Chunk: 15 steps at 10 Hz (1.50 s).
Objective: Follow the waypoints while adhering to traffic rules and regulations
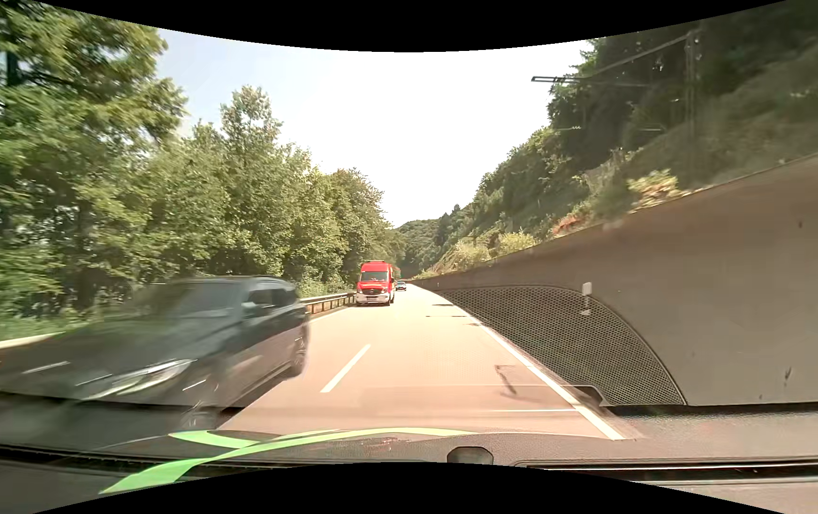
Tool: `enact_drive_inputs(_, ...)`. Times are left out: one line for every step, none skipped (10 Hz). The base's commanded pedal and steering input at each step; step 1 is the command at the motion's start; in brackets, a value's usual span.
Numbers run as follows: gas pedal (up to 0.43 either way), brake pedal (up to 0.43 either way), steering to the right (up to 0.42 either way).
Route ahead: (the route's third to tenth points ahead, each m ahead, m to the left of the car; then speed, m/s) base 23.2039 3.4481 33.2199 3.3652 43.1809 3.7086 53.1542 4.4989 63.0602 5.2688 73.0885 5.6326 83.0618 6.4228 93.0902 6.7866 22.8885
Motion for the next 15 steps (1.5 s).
enact_drive_inputs(0.260, 0.000, -0.008)
enact_drive_inputs(0.268, 0.000, -0.008)
enact_drive_inputs(0.268, 0.000, -0.008)
enact_drive_inputs(0.268, 0.000, -0.008)
enact_drive_inputs(0.280, 0.000, -0.008)
enact_drive_inputs(0.280, 0.000, -0.008)
enact_drive_inputs(0.260, 0.000, -0.008)
enact_drive_inputs(0.240, 0.000, -0.008)
enact_drive_inputs(0.220, 0.000, -0.008)
enact_drive_inputs(0.209, 0.000, -0.008)
enact_drive_inputs(0.197, 0.000, -0.008)
enact_drive_inputs(0.197, 0.000, -0.008)
enact_drive_inputs(0.197, 0.000, -0.009)
enact_drive_inputs(0.197, 0.000, -0.008)
enact_drive_inputs(0.209, 0.000, -0.008)
